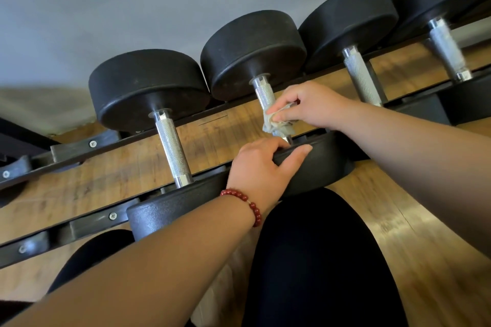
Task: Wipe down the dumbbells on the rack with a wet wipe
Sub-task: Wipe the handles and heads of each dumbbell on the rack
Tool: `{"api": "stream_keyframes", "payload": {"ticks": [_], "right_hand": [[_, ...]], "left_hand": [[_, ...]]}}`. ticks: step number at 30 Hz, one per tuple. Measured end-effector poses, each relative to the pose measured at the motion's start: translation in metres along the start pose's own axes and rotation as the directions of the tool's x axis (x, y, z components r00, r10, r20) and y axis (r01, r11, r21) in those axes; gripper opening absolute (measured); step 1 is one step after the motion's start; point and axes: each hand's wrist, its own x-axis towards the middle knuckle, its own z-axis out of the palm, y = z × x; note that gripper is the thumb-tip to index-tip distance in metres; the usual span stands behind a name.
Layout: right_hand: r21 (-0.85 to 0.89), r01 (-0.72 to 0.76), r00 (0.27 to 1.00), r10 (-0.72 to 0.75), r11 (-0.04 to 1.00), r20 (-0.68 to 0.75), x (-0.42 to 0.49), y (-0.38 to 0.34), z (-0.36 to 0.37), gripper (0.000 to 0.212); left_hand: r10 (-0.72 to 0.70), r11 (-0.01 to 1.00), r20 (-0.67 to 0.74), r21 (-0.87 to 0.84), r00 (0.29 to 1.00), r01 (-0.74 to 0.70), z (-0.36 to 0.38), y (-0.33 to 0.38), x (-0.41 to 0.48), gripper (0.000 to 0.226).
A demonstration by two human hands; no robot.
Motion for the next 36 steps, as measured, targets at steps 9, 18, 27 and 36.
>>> {"api": "stream_keyframes", "payload": {"ticks": [9,18,27,36], "right_hand": [[-0.098,0.034,0.998,-0.040,0.995,-0.057,0.001,-0.005,0.003,0.018],[-0.071,0.070,0.985,-0.081,0.995,-0.151,0.018,-0.004,0.001,0.016],[-0.113,0.068,0.992,-0.078,0.991,-0.094,0.019,-0.006,-0.002,0.015],[0.012,-0.022,0.996,0.021,1.000,0.085,0.000,-0.003,0.001,0.020]], "left_hand": [[-0.047,0.983,0.541,0.175,0.840,-0.058,-0.042,0.003,0.025,0.059],[-0.023,0.990,0.532,0.131,0.846,-0.055,-0.039,0.002,0.025,0.065],[-0.015,0.988,0.519,0.138,0.855,-0.067,-0.040,0.005,0.023,0.080],[-0.020,0.965,0.470,0.239,0.882,-0.105,-0.041,0.008,0.017,0.063]]}}
